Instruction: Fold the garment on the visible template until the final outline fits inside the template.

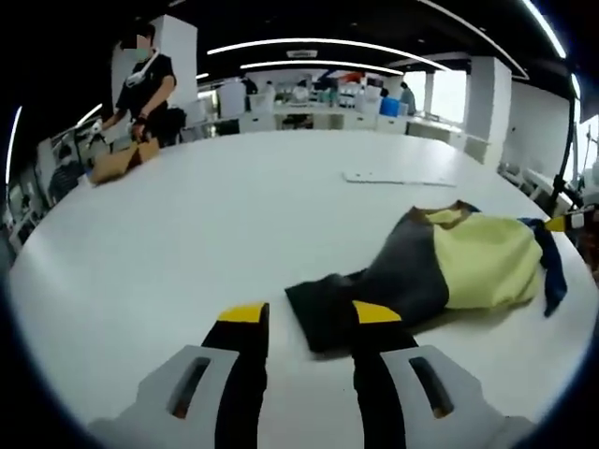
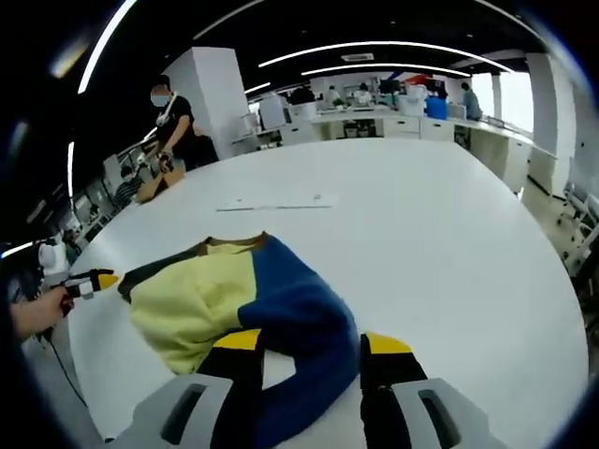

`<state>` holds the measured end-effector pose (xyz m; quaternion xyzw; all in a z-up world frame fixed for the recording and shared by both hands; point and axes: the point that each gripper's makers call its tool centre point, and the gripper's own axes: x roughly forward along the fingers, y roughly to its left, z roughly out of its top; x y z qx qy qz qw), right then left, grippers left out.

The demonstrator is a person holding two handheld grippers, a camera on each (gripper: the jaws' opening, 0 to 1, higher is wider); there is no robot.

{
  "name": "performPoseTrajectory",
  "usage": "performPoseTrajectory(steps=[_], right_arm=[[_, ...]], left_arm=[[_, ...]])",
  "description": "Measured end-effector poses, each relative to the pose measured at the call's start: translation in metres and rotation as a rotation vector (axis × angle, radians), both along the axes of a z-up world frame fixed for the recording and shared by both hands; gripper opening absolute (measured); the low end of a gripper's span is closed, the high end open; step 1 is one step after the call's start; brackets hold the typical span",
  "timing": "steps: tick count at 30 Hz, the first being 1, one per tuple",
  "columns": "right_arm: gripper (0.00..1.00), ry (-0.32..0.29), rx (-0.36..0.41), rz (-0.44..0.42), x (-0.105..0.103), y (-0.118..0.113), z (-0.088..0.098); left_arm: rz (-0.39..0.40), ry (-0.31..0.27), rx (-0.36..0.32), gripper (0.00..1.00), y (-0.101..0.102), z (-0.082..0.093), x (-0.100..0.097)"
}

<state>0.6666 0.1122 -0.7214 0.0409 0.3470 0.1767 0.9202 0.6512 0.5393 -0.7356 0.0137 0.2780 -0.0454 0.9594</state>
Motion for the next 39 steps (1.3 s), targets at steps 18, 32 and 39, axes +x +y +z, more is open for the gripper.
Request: performPoseTrajectory(steps=[18,32,39], right_arm=[[0.54,0.069,0.018,0.108,-0.057,0.020,-0.015],[0.51,0.123,-0.002,0.180,-0.101,0.034,-0.038],[0.47,0.131,-0.009,0.152,-0.112,0.031,-0.048]], left_arm=[[-0.178,-0.068,0.053,0.63,-0.028,0.017,-0.024],[-0.177,-0.052,0.029,0.69,-0.018,0.015,-0.052],[-0.235,-0.055,0.024,0.75,-0.029,0.018,-0.065]])
